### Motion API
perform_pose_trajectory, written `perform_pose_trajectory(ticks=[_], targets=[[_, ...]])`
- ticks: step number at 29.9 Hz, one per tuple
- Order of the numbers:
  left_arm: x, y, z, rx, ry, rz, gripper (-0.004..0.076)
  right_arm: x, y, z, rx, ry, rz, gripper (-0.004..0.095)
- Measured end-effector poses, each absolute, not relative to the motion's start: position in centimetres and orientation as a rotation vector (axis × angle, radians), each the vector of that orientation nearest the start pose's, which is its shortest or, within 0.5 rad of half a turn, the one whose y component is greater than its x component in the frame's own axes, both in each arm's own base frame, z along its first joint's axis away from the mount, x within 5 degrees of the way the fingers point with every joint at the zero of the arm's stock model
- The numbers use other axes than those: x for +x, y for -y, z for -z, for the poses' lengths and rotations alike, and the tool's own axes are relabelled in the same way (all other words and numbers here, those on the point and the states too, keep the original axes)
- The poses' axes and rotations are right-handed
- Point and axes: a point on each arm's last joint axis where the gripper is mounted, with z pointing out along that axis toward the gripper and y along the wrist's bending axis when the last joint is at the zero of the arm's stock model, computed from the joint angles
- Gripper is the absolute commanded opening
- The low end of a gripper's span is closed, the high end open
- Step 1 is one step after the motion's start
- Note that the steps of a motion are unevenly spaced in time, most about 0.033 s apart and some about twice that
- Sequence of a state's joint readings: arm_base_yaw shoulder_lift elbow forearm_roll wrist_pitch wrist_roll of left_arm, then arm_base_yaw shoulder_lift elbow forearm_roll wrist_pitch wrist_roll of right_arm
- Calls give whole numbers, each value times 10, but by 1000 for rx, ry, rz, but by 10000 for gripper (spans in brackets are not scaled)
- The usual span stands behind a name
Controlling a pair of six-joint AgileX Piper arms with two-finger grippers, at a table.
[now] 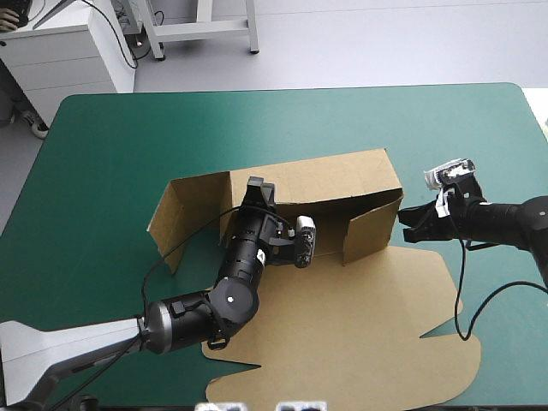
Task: Fold the box
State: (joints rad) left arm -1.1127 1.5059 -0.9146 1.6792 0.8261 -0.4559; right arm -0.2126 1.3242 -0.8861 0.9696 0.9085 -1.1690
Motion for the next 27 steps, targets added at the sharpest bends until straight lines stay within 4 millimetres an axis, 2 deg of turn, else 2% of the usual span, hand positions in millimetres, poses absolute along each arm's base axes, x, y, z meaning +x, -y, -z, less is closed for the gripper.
perform_pose_trajectory(ticks=[7,10,21,27], targets=[[196,247,-282,1524,-1187,-904,-8,253,-7,-282,-578,-2275,-595,543],[196,247,-282,1525,-1187,-903,-8,253,-6,-281,-597,-2284,-585,637],[196,247,-282,1525,-1187,-903,-8,259,-3,-281,-505,-2241,-528,629],[196,246,-282,1524,-1188,-904,-8,254,-2,-258,-407,-2230,-528,630]])
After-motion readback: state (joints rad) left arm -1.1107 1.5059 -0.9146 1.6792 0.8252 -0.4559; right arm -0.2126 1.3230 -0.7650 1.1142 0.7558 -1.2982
